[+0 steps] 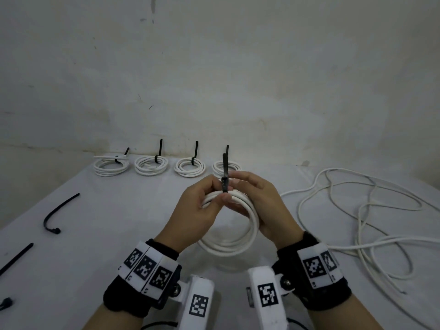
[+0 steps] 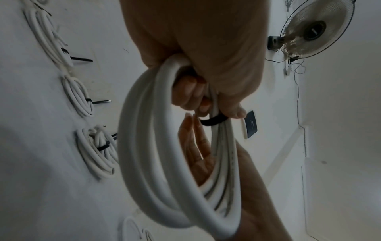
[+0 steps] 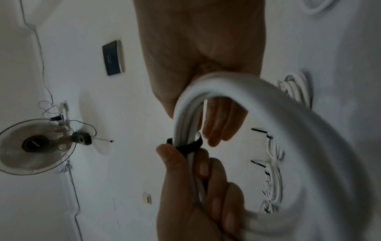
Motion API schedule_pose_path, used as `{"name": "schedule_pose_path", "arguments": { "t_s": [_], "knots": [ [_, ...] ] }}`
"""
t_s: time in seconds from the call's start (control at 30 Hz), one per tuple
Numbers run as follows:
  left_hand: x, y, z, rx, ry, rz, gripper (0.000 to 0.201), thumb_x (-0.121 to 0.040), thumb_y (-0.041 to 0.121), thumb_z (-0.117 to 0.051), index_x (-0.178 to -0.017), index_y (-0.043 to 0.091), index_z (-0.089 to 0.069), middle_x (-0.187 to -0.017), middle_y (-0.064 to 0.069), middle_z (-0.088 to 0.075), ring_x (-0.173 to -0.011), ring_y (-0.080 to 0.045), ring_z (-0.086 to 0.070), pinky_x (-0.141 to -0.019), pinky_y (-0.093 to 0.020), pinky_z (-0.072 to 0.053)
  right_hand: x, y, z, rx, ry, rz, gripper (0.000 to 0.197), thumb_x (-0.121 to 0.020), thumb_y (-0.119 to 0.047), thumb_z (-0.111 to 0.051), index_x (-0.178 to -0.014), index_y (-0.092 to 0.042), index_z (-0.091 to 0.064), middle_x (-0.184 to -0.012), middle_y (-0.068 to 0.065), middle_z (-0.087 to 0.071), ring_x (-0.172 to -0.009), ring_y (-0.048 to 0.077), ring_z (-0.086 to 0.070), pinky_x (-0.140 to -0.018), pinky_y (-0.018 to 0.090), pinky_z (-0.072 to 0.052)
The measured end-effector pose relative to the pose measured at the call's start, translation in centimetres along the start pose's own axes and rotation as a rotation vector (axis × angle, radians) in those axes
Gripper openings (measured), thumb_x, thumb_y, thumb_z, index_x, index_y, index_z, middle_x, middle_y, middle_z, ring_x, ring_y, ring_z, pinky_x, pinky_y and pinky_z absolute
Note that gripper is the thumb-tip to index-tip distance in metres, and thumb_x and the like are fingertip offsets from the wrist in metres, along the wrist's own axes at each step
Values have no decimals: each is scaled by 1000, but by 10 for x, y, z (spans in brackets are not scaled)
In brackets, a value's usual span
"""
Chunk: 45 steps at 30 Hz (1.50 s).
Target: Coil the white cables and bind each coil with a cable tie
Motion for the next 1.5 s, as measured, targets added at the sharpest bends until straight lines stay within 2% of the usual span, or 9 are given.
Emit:
{"name": "schedule_pose_path", "arguments": {
  "t_s": [0.13,0.2,0.37,0.5,0.67,0.8,1.03,1.3,1.5],
  "knots": [
    [2,3,-9,27,-62,-5,23,-82,26,-64,-74,6,-56,-69,-5,-62,-57,-12,-48,-57,-18,-37,-7,-21,14,38,51,101,17,-83,8,-63,-95,-3,-63,-84,18,-67,-66,21,-68,-58,27,-55],
    [2,3,-9,69,-56,-4,25,-81,26,-64,-75,3,-54,-67,-10,-57,-53,-5,-42,-54,-15,-35,-8,-33,16,79,44,169,17,-81,10,-65,-90,-4,-62,-83,15,-64,-68,24,-68,-59,30,-56],
    [1,9,-8,220,2,52,6,-87,2,-61,-88,4,-56,-64,13,-65,-49,6,-53,-52,-4,-39,-2,-60,14,226,12,329,22,-81,14,-63,-81,-8,-62,-78,4,-66,-67,25,-70,-61,33,-59],
    [2,22,-7,305,18,15,33,-81,7,-59,-105,15,-38,-80,-4,-72,-50,2,-59,-52,-5,-41,0,-61,11,347,-28,343,19,-79,13,-66,-78,-6,-66,-78,7,-68,-66,22,-70,-63,29,-58],
    [4,33,-5,287,27,-19,34,-78,17,-59,-105,16,-39,-76,-3,-71,-51,2,-59,-55,-5,-41,2,-59,10,445,-30,363,11,-75,7,-74,-79,-3,-71,-82,16,-71,-71,33,-70,-69,38,-59],
    [4,36,-5,276,13,-19,25,-79,19,-57,-100,17,-44,-62,11,-67,-44,5,-54,-49,-3,-38,6,-61,5,423,-54,380,10,-75,2,-75,-76,-7,-71,-80,18,-71,-69,29,-70,-61,26,-55],
    [5,36,-4,252,29,1,20,-80,19,-57,-96,15,-47,-59,14,-65,-43,4,-52,-49,-3,-37,7,-56,6,376,-95,387,16,-77,7,-71,-78,-10,-72,-77,9,-72,-69,21,-70,-64,24,-55],
    [3,23,-8,256,-47,125,16,-87,1,-57,-90,8,-43,-55,9,-64,-36,1,-48,-41,-6,-34,4,-54,0,402,-152,376,19,-75,10,-71,-76,-8,-70,-76,9,-72,-70,28,-70,-70,34,-58],
    [2,12,4,293,6,176,22,-76,27,-63,-86,15,-47,-48,8,-51,-37,-8,-28,-38,-17,-24,5,-68,-17,526,-180,414,10,-84,1,-66,-87,-9,-66,-79,9,-71,-72,21,-69,-69,30,-56]
  ]
}}
Point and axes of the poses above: each hand's wrist, its own x-axis away from the middle knuckle, its own z-axis out of the back of the hand, y = z × x, the point moved 9 cm from there along -x, towards the middle knuckle
